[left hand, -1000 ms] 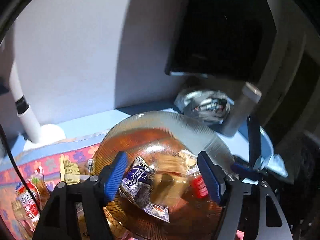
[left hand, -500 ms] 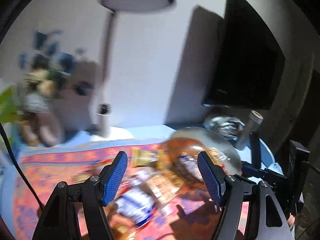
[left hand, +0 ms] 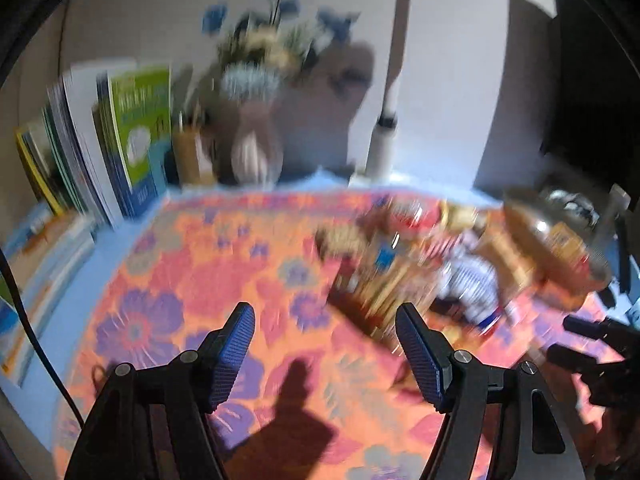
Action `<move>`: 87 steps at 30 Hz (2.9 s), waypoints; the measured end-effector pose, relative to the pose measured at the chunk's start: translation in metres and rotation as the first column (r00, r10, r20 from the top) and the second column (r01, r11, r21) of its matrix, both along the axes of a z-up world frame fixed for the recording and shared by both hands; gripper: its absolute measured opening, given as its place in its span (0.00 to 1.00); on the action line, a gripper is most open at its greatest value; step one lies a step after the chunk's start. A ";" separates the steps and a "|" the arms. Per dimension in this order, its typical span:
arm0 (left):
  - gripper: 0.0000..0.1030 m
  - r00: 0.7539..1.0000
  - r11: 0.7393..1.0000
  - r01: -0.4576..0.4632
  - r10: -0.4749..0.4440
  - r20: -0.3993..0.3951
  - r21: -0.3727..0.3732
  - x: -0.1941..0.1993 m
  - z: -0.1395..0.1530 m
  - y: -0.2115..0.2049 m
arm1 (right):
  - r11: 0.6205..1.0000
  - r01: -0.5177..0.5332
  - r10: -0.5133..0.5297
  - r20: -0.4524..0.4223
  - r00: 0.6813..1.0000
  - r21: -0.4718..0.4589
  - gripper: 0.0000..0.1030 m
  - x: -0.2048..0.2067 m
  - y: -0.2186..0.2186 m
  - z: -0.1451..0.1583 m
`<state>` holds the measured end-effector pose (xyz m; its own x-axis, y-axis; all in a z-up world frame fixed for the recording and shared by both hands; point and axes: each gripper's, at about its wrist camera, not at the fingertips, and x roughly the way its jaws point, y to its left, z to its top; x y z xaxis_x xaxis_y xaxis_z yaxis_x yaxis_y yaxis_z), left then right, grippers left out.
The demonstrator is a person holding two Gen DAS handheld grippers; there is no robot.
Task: Organize snacks
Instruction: 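Grasp the cream-stick bag with the left tool while the right tool grasps a bread roll, then carry both snacks over the glass bowl and open both tools to drop them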
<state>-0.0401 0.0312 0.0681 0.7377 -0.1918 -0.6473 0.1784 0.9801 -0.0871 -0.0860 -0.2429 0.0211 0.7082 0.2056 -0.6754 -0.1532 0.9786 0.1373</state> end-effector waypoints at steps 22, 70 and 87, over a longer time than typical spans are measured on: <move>0.76 0.934 0.941 0.312 -0.329 -0.140 -0.134 0.030 -0.008 -0.018 | 1.000 0.001 -0.002 -0.088 0.996 -0.016 0.70 0.009 0.024 -0.020; 0.58 0.901 0.899 0.406 -0.423 -0.092 -0.163 0.062 0.001 -0.009 | 0.987 0.159 -0.157 -0.137 0.978 -0.001 0.52 0.027 0.099 -0.025; 0.58 0.840 0.840 0.532 -0.539 -0.062 -0.107 0.022 0.034 -0.093 | 0.965 0.261 -0.262 -0.054 0.964 -0.033 0.52 -0.049 -0.003 0.003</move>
